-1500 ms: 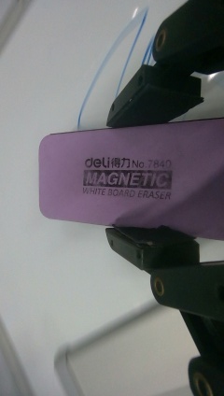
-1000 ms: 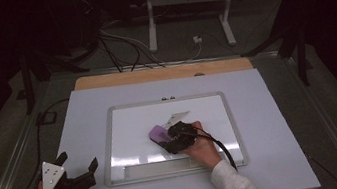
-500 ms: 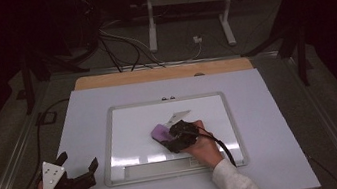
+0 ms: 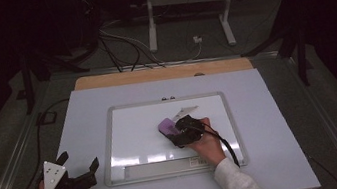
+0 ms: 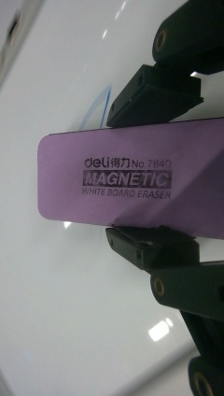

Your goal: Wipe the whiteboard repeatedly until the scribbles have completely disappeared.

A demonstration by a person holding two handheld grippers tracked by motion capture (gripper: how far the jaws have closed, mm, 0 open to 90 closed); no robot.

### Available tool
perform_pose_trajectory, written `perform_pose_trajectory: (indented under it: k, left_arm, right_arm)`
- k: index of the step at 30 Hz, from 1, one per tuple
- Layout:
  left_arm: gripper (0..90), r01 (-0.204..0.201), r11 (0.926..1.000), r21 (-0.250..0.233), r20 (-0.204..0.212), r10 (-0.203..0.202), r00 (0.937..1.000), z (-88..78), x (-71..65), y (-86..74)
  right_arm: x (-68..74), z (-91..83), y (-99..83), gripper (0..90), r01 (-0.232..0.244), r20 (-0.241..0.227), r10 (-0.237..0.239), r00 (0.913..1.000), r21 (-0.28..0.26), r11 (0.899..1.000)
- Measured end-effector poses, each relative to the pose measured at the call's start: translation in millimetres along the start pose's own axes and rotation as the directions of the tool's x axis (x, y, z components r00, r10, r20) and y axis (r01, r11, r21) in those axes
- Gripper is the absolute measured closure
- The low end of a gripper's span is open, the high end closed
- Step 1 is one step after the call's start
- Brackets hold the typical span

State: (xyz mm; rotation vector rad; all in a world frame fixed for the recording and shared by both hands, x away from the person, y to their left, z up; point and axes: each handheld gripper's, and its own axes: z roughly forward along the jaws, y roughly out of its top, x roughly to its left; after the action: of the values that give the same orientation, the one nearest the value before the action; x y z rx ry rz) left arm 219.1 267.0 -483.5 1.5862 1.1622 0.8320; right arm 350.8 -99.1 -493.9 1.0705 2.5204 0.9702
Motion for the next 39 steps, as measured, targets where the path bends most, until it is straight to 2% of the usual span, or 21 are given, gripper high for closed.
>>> perform_pose_trajectory:
  k: [2,4,7,10,11,12,14,15,17,20,21,23,25,27,29,31,33,35,36,38,39]
  left_arm:
    - [0.6,0.001,1.0000,-0.001,-0.001,-0.001,1.0000,-0.2,0.2,-0.1]
    - [0.6,0.003,1.0000,0.000,-0.001,-0.003,1.0000,-0.5,0.7,-0.3]
    - [0.6,0.004,1.0000,-0.003,-0.001,-0.004,1.0000,-0.9,0.8,-0.2]
    - [0.6,0.005,1.0000,-0.004,-0.001,-0.005,1.0000,-0.8,0.9,-0.2]
    - [0.6,0.004,1.0000,-0.003,0.000,-0.004,1.0000,-0.6,1.1,-0.3]
    - [0.6,0.003,1.0000,-0.001,0.000,-0.003,1.0000,-0.3,1.2,-0.3]
    - [0.6,0.003,1.0000,0.000,0.000,-0.003,1.0000,0.5,0.9,-0.4]
    - [0.6,0.001,1.0000,0.001,0.001,-0.001,1.0000,0.9,0.5,-0.3]
    - [0.6,-0.002,1.0000,0.001,0.003,0.002,1.0000,1.5,-0.5,0.1]
    - [0.6,-0.003,1.0000,0.002,0.004,0.003,1.0000,1.5,-1.0,0.2]
    - [0.6,-0.003,1.0000,0.002,0.003,0.003,1.0000,1.6,-0.9,0.0]
    - [0.6,-0.002,1.0000,0.001,0.004,0.002,1.0000,1.2,-0.2,-0.1]
    - [0.6,0.000,1.0000,-0.001,0.002,0.000,1.0000,0.8,0.3,-0.1]
    - [0.6,0.001,1.0000,-0.002,0.001,-0.001,1.0000,0.3,0.5,-0.1]
    - [0.6,0.001,1.0000,-0.003,0.001,-0.001,1.0000,0.1,0.6,0.0]
    - [0.6,0.000,1.0000,-0.003,0.002,0.000,1.0000,-0.1,0.7,0.1]
    - [0.6,0.002,1.0000,-0.003,0.002,-0.002,1.0000,0.3,0.7,0.0]
    - [0.7,0.000,1.0000,-0.002,0.002,0.000,1.0000,0.6,0.4,0.0]
    - [0.6,-0.001,1.0000,0.000,0.002,0.001,1.0000,0.7,0.2,0.1]
    - [0.6,-0.002,1.0000,-0.001,0.003,0.002,1.0000,0.9,-0.5,0.3]
    - [0.6,-0.003,1.0000,-0.001,0.002,0.003,1.0000,0.9,-0.7,0.5]
  right_arm:
    - [5.1,1.1,0.7,41.5,0.024,-0.020,-0.024,0.9995,-0.002,1.000]
    - [3.0,1.1,0.7,41.5,0.016,-0.027,-0.016,0.9995,0.000,1.000]
    - [-6.8,-0.5,0.4,41.6,-0.016,0.056,0.016,0.9983,0.002,1.000]
    - [-23.2,-3.5,-1.7,41.6,-0.075,0.144,0.075,0.9867,-0.003,0.997]
    - [-27.4,-4.4,-2.7,41.6,-0.098,0.159,0.098,0.9824,-0.007,0.995]
    - [-30.0,-4.8,-3.6,41.6,-0.121,0.152,0.121,0.9809,-0.010,0.993]
    - [-26.9,-4.5,-3.1,41.5,-0.112,0.168,0.112,0.9794,-0.010,0.994]
    - [-23.4,-4.0,-1.8,41.6,-0.097,0.167,0.097,0.9811,-0.005,0.995]
    - [-14.3,-1.4,0.5,41.5,-0.073,0.110,0.073,0.9913,0.002,0.997]
    - [1.8,2.3,3.4,41.5,-0.021,0.046,0.020,0.9988,0.006,1.000]
    - [6.0,3.3,3.9,41.6,-0.009,0.022,0.009,0.9997,0.006,1.000]
    - [10.4,3.9,4.9,41.6,0.013,0.017,-0.013,0.9998,0.007,1.000]
    - [6.7,3.9,4.7,41.6,0.000,0.005,0.000,1.0000,0.008,1.000]
    - [0.1,2.8,4.3,41.6,-0.016,0.066,0.016,0.9977,0.006,1.000]
    - [-10.6,0.7,2.9,41.6,-0.049,0.119,0.048,0.9917,0.005,0.999]
    - [-23.3,-2.7,-0.2,41.6,-0.083,0.179,0.081,0.9805,0.000,0.997]
    - [-36.4,-7.0,-4.6,41.6,-0.129,0.219,0.128,0.9673,-0.009,0.992]
    - [-45.0,-10.5,-8.5,41.6,-0.170,0.229,0.169,0.9586,-0.017,0.985]
    - [-46.3,-11.3,-9.4,41.6,-0.174,0.228,0.173,0.9582,-0.017,0.985]
    - [-42.7,-11.0,-8.5,41.6,-0.157,0.248,0.155,0.9563,-0.014,0.988]
    - [-39.5,-10.2,-7.4,41.6,-0.140,0.245,0.138,0.9596,-0.010,0.990]
